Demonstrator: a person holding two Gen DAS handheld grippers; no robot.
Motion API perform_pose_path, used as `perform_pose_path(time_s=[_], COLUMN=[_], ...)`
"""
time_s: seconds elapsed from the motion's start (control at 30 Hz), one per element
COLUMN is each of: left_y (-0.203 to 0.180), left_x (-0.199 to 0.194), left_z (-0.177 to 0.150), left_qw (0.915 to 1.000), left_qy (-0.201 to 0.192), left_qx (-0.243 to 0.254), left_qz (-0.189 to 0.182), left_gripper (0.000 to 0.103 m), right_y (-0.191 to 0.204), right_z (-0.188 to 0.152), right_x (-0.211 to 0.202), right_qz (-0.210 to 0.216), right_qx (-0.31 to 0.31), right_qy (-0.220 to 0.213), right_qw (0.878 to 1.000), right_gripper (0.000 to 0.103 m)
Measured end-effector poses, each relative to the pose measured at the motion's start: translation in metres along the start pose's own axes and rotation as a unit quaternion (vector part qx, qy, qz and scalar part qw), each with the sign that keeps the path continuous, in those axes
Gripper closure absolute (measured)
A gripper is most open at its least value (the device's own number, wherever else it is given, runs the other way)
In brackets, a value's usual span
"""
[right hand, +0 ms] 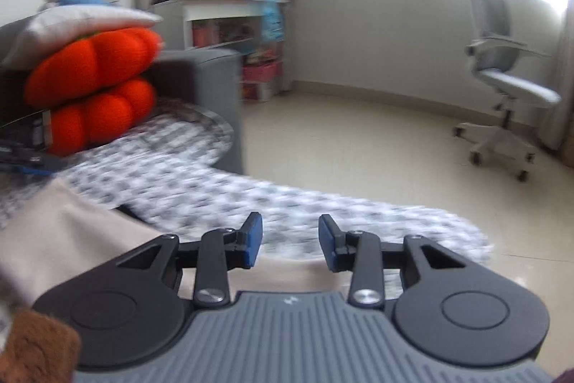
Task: Fold clothes
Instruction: 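Open both tools to release the sweatshirt hem, then press the folded sweatshirt bundle flat with both open tools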
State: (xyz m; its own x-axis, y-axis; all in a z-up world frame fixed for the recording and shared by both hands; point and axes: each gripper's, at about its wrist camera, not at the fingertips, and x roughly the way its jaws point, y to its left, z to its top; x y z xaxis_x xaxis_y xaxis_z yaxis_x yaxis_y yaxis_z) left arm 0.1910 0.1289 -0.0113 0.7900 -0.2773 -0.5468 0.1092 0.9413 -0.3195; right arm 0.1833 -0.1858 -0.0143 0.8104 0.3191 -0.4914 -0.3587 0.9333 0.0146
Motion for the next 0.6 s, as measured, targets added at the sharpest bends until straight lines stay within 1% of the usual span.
perform_pose_path(time_s=[0.1,0.17,0.2,0.23,0.3,0.37,0.43,0.5,0.57,0.6], left_y=[-0.034,-0.046,-0.051,-0.054,-0.056,-0.054,-0.053,-0.056,-0.061,-0.063], left_x=[0.016,0.028,0.034,0.04,0.048,0.052,0.052,0.049,0.045,0.045], left_z=[-0.02,-0.032,-0.037,-0.041,-0.045,-0.044,-0.04,-0.039,-0.04,-0.041], left_qw=[0.9979,0.9953,0.9941,0.9929,0.9908,0.9909,0.9917,0.9921,0.9927,0.9924], left_qy=[0.035,0.057,0.063,0.068,0.069,0.066,0.066,0.063,0.056,0.055], left_qx=[0.052,0.076,0.087,0.098,0.117,0.117,0.11,0.108,0.107,0.109], left_qz=[-0.017,-0.019,-0.016,-0.011,0.002,0.006,0.005,0.006,-0.008,-0.014], left_gripper=[0.058,0.058,0.058,0.058,0.057,0.056,0.056,0.056,0.055,0.052], right_y=[0.031,0.05,0.056,0.062,0.064,0.063,0.065,0.069,0.071,0.07], right_z=[-0.007,-0.011,-0.013,-0.015,-0.02,-0.017,-0.017,-0.018,-0.02,-0.02], right_x=[0.014,0.023,0.03,0.036,0.049,0.054,0.057,0.057,0.055,0.055], right_qz=[0.051,0.064,0.063,0.062,0.046,0.036,0.019,0.009,0.004,0.007], right_qx=[-0.024,-0.038,-0.044,-0.05,-0.042,-0.027,-0.025,-0.036,-0.032,-0.028], right_qy=[0.027,0.042,0.054,0.065,0.084,0.081,0.081,0.074,0.072,0.072], right_qw=[0.998,0.996,0.996,0.995,0.995,0.996,0.996,0.997,0.997,0.997], right_gripper=[0.064,0.064,0.064,0.066,0.068,0.069,0.069,0.069,0.069,0.068])
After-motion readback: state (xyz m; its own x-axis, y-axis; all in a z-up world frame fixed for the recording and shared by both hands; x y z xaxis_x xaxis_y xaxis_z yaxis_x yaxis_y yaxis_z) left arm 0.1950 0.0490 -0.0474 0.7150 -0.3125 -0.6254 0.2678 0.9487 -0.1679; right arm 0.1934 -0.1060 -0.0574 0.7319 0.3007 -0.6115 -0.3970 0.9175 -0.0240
